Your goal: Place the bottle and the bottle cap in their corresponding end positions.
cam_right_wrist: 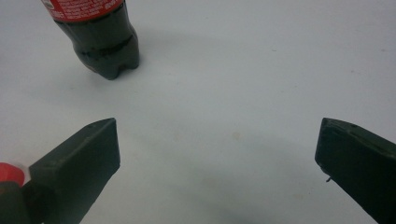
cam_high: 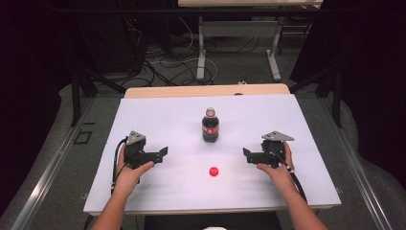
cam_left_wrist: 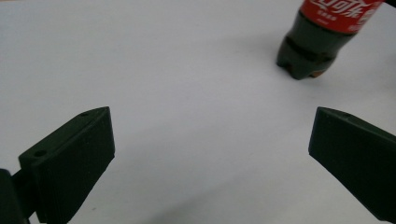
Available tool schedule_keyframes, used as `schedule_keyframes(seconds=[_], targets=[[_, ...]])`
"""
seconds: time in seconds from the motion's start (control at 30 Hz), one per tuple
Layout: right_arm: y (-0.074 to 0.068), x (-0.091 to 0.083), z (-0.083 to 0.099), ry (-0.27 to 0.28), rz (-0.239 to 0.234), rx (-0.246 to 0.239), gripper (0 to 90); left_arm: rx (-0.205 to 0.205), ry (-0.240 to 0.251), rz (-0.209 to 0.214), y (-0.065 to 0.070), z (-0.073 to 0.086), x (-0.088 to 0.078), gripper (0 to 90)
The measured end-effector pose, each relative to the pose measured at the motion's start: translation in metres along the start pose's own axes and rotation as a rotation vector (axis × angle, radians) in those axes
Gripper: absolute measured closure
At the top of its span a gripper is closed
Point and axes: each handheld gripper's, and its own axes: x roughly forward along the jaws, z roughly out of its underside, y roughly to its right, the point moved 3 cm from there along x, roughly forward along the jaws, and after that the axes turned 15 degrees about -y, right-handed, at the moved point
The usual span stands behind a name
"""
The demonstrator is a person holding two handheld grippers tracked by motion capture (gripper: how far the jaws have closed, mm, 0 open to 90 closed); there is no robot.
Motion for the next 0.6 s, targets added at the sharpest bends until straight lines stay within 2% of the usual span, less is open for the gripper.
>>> schedule_keyframes(seconds=[0.1,0.17,0.27,0.43,0.6], targets=[[0.003,0.0,0.001,0.001,0.004,0.008,0.0,-0.058,-0.002,-0.013,-0.011,0.005,0.0,0.5],[0.005,0.0,0.002,0.0,0.005,0.022,0.0,-0.079,-0.005,-0.018,-0.017,0.008,0.0,0.5],[0.01,0.0,0.003,0.001,0.013,0.026,0.0,-0.087,-0.005,-0.035,-0.023,0.012,0.0,0.5],[0.017,0.002,0.005,-0.004,0.024,0.046,0.0,-0.114,0.014,-0.029,-0.029,0.015,-0.002,0.5],[0.025,0.003,0.008,-0.004,0.031,0.069,0.0,-0.132,0.014,-0.056,-0.035,0.018,-0.002,0.5]])
